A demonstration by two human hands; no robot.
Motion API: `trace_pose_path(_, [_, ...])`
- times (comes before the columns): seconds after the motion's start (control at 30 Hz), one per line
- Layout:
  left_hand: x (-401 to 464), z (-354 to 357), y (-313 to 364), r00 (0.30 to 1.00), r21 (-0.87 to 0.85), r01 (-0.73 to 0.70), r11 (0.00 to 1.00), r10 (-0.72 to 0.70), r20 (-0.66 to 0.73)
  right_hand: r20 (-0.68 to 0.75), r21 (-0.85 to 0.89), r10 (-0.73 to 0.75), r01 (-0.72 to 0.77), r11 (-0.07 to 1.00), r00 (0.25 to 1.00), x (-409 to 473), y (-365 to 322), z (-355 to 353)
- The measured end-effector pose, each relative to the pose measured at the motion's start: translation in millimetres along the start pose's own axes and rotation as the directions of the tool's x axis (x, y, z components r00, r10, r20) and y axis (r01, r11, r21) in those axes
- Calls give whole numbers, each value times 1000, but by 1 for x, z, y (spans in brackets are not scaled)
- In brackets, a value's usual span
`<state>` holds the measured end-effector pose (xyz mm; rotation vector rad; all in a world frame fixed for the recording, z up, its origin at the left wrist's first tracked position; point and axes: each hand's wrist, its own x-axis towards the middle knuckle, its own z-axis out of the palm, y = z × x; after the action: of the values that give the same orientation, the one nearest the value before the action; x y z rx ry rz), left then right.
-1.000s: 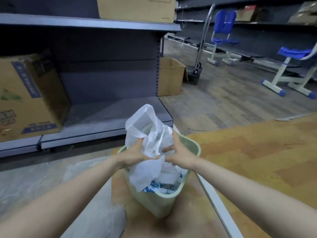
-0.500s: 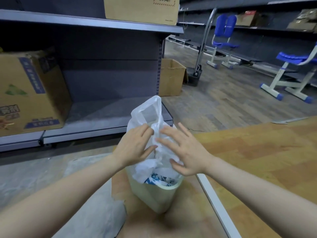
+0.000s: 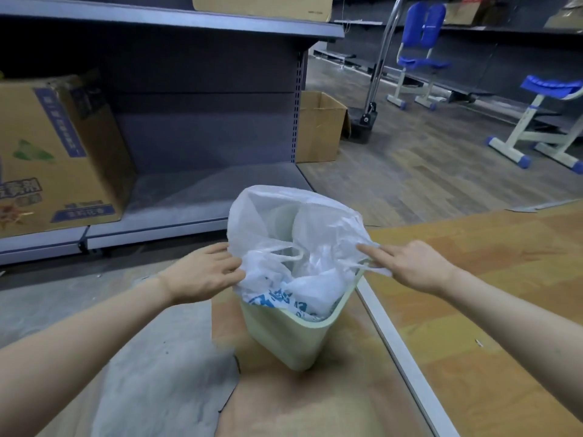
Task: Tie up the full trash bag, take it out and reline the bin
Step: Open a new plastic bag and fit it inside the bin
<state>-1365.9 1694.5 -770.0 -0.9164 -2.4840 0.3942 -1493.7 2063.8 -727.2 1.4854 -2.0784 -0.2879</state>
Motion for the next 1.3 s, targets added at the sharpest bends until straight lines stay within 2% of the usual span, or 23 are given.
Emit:
trace_pose_path(0.1, [-8, 9, -9, 987, 22, 63, 998, -65, 149, 168, 39, 139, -148, 988, 976, -38, 16, 2])
trace_pose_path(0.17, [-7, 6, -10, 971, -26, 109, 994, -101, 215, 418, 26, 285, -325, 945, 863, -61, 27, 5])
trace_pose_path(0.23, [-3, -1, -11, 970, -91, 140, 986, -118, 213, 550, 33, 379, -473, 880, 744, -73, 31, 1])
trace_pose_path(0.27, [0, -5, -11, 974, -117, 143, 983, -119, 193, 532, 47, 375, -469, 882, 759, -74, 31, -1])
trace_pose_path(0.3, [3, -10, -10, 982, -136, 135, 982, -114, 148, 443, 61, 357, -425, 903, 823, -73, 31, -2])
trace_pose_path(0.37, [12, -17, -6, 993, -152, 118, 981, -117, 15, 140, 65, 319, -330, 942, 937, -57, 24, -11])
trace_pose_path(0.43, [27, -26, 5, 985, -176, 88, 981, -112, -130, -42, 114, 238, -232, 966, 970, -27, 5, -20])
trace_pose_path(0.5, [50, -34, 17, 982, -156, 3, 988, -32, -186, -78, 214, 107, -88, 973, 991, 9, -23, -19])
trace_pose_path(0.57, [69, -33, 25, 990, -90, -81, 993, 69, -125, 43, 266, -17, 5, 964, 999, 40, -53, -14])
trace_pose_path(0.6, [75, -30, 24, 996, -59, -72, 996, 68, -63, 179, 272, -28, -22, 962, 983, 52, -64, -12])
trace_pose_path(0.67, [82, -30, 19, 992, -13, 51, 999, -49, 116, 529, 214, 49, -189, 958, 847, 68, -72, -7])
trace_pose_path(0.7, [83, -29, 16, 967, -6, 131, 991, -126, 219, 639, 179, 68, -234, 956, 766, 74, -70, -5])
trace_pose_path(0.73, [82, -30, 12, 915, 2, 214, 977, -201, 348, 678, 167, 72, -249, 954, 732, 77, -68, -5])
trace_pose_path(0.8, [78, -33, 7, 763, 41, 351, 935, -311, 567, 637, 227, 16, -207, 952, 771, 78, -63, -4])
trace_pose_path(0.83, [75, -33, 4, 727, 39, 384, 922, -328, 603, 560, 281, -25, -161, 946, 828, 74, -61, -5])
trace_pose_path(0.87, [72, -32, -1, 720, 24, 407, 913, -337, 606, 462, 335, -60, -111, 936, 885, 69, -60, -4])
trace_pose_path(0.93, [64, -35, -11, 694, -47, 490, 870, -358, 624, 160, 370, -84, 19, 929, 984, 54, -60, -4])
trace_pose_path(1.0, [57, -33, -19, 672, -189, 591, 784, -350, 653, -74, 324, -147, 163, 932, 986, 33, -62, -7])
trace_pose_path(1.07, [51, -29, -23, 689, -402, 665, 630, -308, 656, -207, 282, -210, 264, 923, 956, 7, -63, -8])
trace_pose_path(1.13, [51, -23, -23, 740, -611, 669, 424, -301, 602, -245, 275, -261, 325, 905, 934, -19, -66, -6])
trace_pose_path(1.2, [53, -20, -19, 757, -719, 645, 259, -345, 555, -187, 288, -312, 355, 889, 932, -41, -73, 0])
trace_pose_path(1.23, [55, -19, -16, 739, -732, 651, 202, -390, 549, -139, 293, -333, 360, 886, 933, -48, -76, 4])
trace_pose_path(1.3, [58, -20, -12, 718, -734, 654, 183, -456, 526, -15, 322, -357, 343, 883, 934, -58, -76, 11])
